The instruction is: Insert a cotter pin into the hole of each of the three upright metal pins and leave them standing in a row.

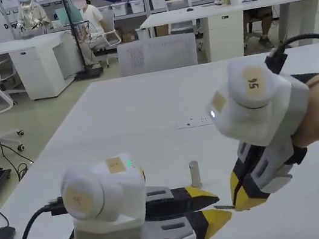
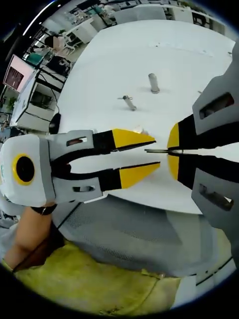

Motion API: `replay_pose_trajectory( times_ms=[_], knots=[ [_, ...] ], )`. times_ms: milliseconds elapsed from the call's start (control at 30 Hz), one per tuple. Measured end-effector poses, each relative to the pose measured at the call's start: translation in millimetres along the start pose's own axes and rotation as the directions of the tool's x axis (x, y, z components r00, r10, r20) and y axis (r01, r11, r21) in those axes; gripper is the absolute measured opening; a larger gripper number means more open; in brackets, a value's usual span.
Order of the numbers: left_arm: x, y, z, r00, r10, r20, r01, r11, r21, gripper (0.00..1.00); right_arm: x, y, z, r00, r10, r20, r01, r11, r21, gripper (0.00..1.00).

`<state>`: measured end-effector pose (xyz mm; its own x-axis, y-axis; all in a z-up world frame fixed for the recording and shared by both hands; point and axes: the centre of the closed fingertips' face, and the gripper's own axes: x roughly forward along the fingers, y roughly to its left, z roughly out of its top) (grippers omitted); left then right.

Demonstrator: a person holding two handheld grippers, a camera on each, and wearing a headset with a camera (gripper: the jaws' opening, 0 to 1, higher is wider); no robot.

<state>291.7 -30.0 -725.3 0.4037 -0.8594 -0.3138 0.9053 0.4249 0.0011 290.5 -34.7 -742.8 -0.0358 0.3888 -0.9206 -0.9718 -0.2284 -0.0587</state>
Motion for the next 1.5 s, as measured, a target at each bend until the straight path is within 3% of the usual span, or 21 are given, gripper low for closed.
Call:
replay_pose_trajectory(
  times_ms=[200, 433, 1000, 1500],
  knots=[
    [1.8, 0.6, -0.6, 1.0, -0.003, -0.002, 0.003, 1.0, 0.015, 0.05, -1.1, 1.0, 1.1, 1.0, 0.006, -0.002, -0.006, 1.0, -0.006, 0.02],
    [3.9, 0.5, -0.2, 1.0, -0.008, 0.002, 0.008, 1.0, 0.011, 0.03, -1.3, 0.7, -0.5, 0.9999, 0.007, -0.01, -0.007, 1.0, -0.011, 0.03],
    [5.2, 1.5, -1.1, 0.9993, -0.031, 0.02, 0.032, 0.997, -0.075, 0.01, -0.9, 0.3, -1.6, 1.0, -0.003, -0.002, 0.003, 0.999, -0.034, 0.03],
    [3.3, 5.2, -2.3, 0.9993, -0.022, 0.03, 0.025, 0.994, -0.106, 0.0, -1.2, -1.5, -0.4, 0.9992, -0.034, 0.02, 0.035, 0.999, -0.037, 0.05]
  ],
)
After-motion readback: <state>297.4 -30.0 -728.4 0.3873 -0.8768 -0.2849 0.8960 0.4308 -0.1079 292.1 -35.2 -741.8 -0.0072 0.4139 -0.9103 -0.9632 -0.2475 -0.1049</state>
